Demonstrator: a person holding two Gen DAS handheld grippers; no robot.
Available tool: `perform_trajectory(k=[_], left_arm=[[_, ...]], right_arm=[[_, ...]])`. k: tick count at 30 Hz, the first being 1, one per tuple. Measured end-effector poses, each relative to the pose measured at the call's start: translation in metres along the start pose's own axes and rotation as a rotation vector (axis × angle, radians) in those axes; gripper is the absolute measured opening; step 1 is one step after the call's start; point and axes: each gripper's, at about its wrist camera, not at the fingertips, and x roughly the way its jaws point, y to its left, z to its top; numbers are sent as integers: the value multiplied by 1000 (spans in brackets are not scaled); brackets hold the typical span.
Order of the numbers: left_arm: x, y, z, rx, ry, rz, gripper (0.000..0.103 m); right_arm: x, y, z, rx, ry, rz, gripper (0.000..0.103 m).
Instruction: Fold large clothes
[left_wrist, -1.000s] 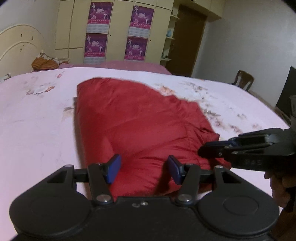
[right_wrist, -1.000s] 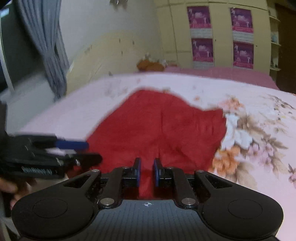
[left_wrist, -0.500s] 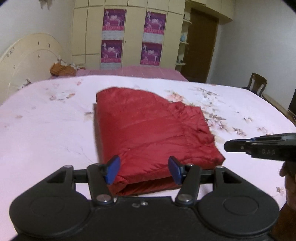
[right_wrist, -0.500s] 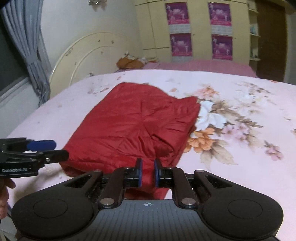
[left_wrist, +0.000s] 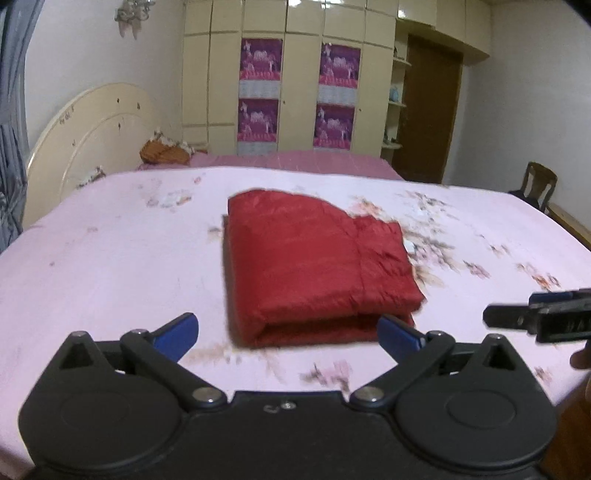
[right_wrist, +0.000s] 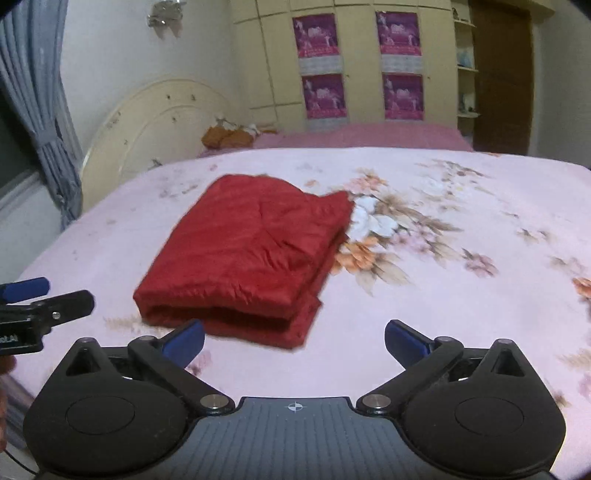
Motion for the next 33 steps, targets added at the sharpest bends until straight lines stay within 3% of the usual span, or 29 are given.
perform_trajectory(k=[14, 33], left_arm=[[-68, -31, -22, 29, -27, -20, 103], [-83, -31, -31, 1, -44, -13, 103]], right_arm=[[-92, 17, -27, 9, -85, -103, 103], [-113, 28, -41, -30, -97, -95, 103]])
